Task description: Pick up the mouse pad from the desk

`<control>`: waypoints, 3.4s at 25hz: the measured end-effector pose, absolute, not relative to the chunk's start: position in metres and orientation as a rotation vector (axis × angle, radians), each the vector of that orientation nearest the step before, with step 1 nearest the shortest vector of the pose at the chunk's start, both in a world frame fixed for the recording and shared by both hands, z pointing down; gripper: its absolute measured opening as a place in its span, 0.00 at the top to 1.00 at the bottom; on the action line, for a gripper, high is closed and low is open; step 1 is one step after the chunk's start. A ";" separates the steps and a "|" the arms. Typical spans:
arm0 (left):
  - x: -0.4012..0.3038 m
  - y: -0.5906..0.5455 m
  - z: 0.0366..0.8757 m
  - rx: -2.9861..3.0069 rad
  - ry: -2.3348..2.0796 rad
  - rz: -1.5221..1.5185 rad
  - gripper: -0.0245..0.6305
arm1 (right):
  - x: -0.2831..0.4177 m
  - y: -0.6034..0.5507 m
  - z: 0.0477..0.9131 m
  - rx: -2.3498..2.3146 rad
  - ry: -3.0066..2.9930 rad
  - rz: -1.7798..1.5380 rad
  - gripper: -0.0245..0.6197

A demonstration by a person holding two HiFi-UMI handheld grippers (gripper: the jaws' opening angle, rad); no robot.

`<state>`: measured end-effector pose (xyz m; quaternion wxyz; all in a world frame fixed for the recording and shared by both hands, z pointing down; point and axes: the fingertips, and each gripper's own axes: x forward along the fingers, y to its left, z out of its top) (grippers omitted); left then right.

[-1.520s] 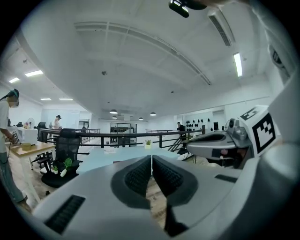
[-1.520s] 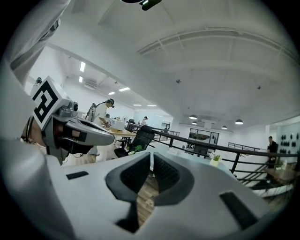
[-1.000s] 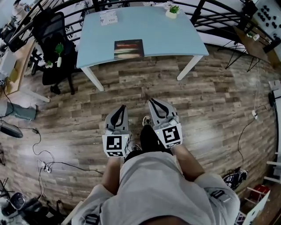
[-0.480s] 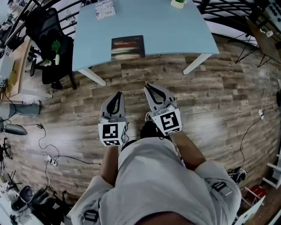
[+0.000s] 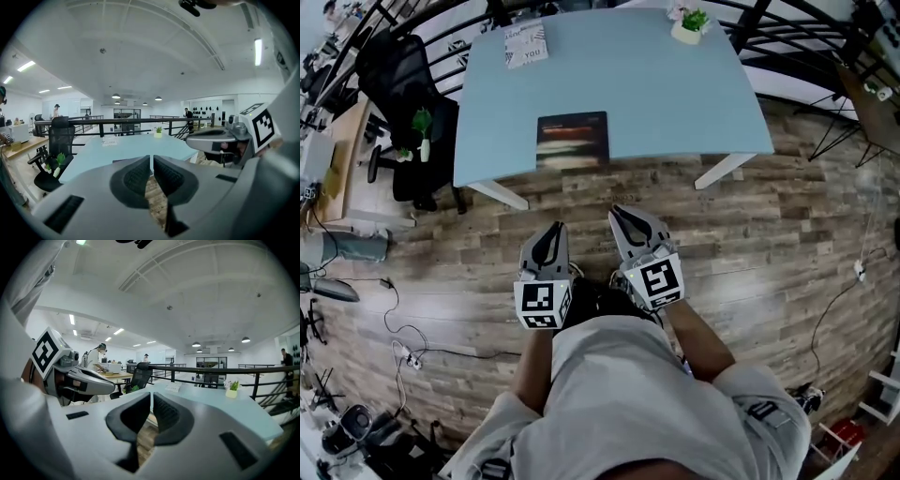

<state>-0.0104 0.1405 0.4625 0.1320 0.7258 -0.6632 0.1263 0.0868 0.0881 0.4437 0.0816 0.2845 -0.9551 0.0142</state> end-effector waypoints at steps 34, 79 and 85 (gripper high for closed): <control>-0.134 -0.037 0.601 2.079 -1.342 0.398 0.91 | -0.023 -0.077 0.569 1.126 -2.528 0.541 0.92; -0.116 -0.032 0.743 1.498 -1.086 -0.310 0.80 | -0.012 -0.065 0.740 1.159 -2.326 1.853 0.80; -0.112 -0.042 0.738 1.501 -1.046 -0.345 0.80 | -0.011 -0.072 0.740 1.180 -2.324 1.871 0.80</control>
